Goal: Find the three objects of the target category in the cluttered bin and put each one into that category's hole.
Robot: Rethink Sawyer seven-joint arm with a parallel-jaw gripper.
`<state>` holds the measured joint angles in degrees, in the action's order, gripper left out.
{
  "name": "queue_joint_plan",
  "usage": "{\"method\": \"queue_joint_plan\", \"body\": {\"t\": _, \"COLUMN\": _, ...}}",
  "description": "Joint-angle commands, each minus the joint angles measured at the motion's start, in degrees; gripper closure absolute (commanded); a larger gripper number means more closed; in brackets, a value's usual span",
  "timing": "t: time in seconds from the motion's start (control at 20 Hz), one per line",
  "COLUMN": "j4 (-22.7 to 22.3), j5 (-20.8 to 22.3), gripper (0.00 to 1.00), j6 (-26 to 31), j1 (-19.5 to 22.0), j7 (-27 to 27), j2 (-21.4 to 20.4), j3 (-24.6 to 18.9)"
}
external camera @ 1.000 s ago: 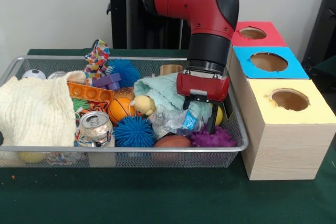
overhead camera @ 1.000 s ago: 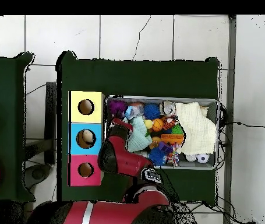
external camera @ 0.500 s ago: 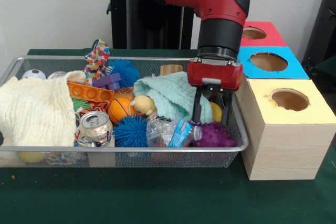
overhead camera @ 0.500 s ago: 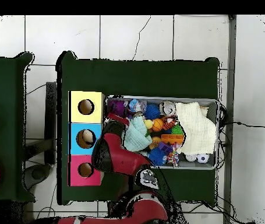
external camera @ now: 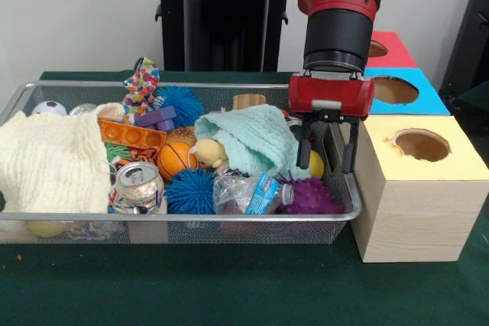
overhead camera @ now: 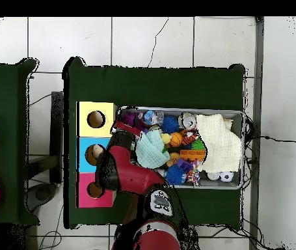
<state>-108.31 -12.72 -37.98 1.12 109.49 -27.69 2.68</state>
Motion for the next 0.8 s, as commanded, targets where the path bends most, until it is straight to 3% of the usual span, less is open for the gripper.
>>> {"method": "queue_joint_plan", "body": {"t": 0.05, "j4": 1.08, "j5": -6.38, "gripper": 0.0, "j6": 1.88, "j1": -0.49, "j7": 11.15, "j2": 2.65, "j3": -0.14}}
{"method": "queue_joint_plan", "body": {"t": 0.4, "j4": 2.34, "j5": -8.3, "gripper": 0.0, "j6": 2.3, "j1": -1.23, "j7": 6.91, "j2": 2.67, "j3": 3.67}}
{"method": "queue_joint_plan", "body": {"t": 0.8, "j4": 4.19, "j5": -6.64, "gripper": 0.0, "j6": 4.57, "j1": -0.98, "j7": 4.55, "j2": 2.1, "j3": 5.69}}
